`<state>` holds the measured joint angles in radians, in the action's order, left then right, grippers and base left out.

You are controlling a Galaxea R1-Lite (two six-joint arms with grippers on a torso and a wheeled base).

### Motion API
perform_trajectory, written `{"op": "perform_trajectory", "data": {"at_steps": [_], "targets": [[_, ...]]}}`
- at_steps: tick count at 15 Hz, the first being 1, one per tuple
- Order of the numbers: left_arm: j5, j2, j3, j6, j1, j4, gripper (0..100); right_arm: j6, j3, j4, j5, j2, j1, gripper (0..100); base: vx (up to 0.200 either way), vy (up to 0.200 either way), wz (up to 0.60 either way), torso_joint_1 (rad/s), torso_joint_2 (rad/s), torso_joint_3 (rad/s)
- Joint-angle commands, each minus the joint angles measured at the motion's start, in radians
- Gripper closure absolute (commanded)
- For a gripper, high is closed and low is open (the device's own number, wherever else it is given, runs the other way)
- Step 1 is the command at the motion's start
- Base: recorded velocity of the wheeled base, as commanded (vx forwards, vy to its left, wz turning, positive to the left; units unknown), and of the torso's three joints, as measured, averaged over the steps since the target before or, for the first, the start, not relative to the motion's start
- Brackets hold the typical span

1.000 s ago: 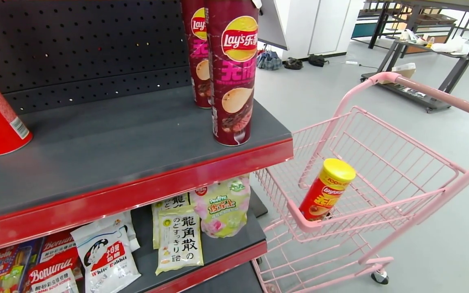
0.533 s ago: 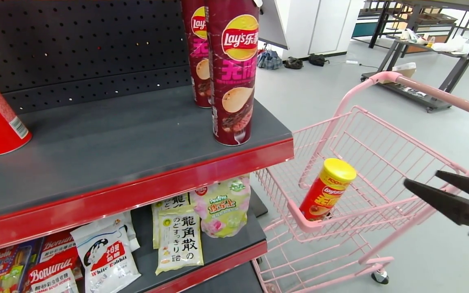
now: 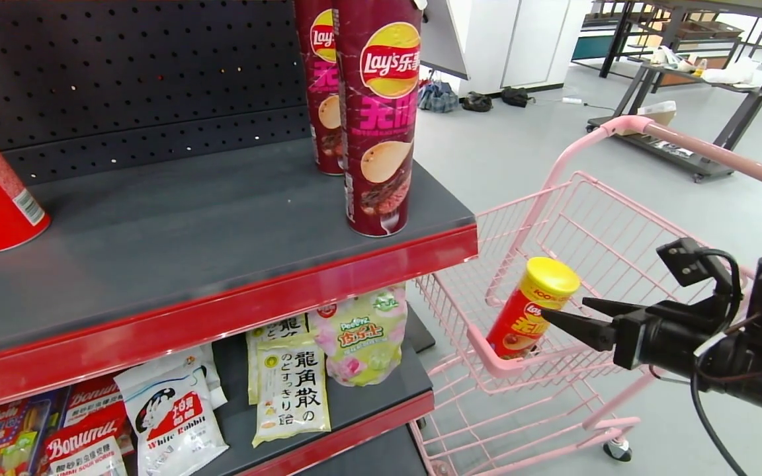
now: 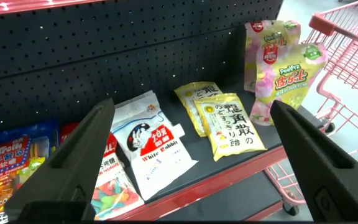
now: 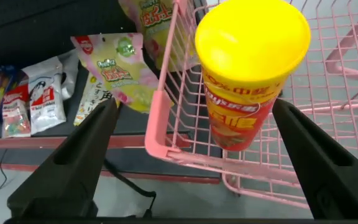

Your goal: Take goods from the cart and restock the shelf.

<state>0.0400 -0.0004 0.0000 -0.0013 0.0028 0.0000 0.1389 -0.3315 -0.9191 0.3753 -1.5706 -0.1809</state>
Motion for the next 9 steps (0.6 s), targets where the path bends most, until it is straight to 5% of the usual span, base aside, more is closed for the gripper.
{"op": "perform_trajectory", "data": {"at_steps": [1,9], "targets": [[0.000,0.000,0.000,0.000,0.000,0.000,0,0.001,-0.015,-0.046,0.001,-0.135,0.003,0,0.000,0.000,0.00,0.000,0.00,0.000],[0.000,0.000,0.000,0.001,-0.001,0.000,0,0.004,-0.139,-0.110,0.002,-0.333,0.044,0,0.000,0.000,0.00,0.000,0.00,0.000]]}}
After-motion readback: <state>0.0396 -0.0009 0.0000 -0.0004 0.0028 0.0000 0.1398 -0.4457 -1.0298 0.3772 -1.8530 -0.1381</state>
